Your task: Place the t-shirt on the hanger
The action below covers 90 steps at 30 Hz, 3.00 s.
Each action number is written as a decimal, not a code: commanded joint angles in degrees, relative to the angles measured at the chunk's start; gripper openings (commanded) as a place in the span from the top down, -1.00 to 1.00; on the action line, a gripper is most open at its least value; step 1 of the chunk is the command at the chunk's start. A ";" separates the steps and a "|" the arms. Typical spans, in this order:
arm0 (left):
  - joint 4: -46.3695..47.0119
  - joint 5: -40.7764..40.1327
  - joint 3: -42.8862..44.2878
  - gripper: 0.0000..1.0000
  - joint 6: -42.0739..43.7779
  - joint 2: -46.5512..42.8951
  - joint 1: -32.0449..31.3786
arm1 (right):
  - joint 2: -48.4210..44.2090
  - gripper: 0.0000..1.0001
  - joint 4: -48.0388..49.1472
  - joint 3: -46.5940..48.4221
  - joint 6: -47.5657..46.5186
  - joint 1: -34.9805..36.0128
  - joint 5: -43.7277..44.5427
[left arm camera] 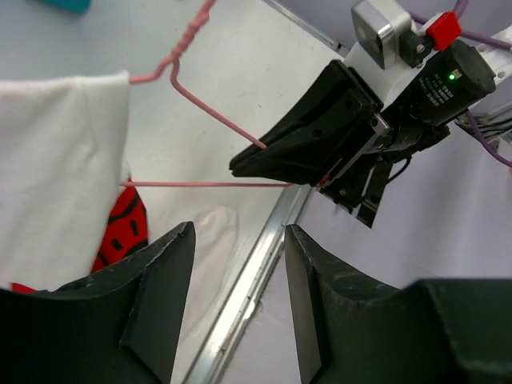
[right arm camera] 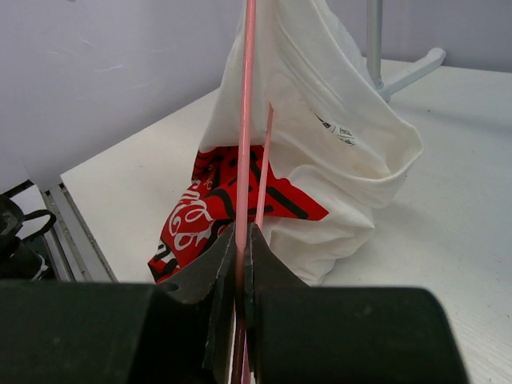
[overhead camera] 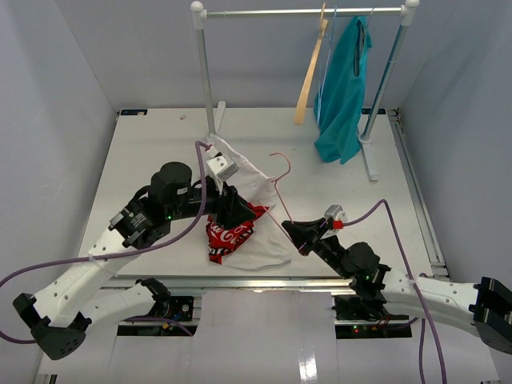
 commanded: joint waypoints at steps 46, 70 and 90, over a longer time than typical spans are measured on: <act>-32.20 7.46 20.11 0.82 46.27 17.31 -2.02 | -14.70 0.85 -8.36 2.70 -4.86 -0.02 -22.00; -14.28 -4.13 8.66 1.00 24.54 2.31 -2.09 | -15.58 -0.37 -30.53 20.17 -5.01 -0.13 8.81; -6.36 -26.08 0.23 1.00 6.37 3.09 -2.02 | 2.48 -0.06 -24.23 17.54 13.29 -0.10 17.43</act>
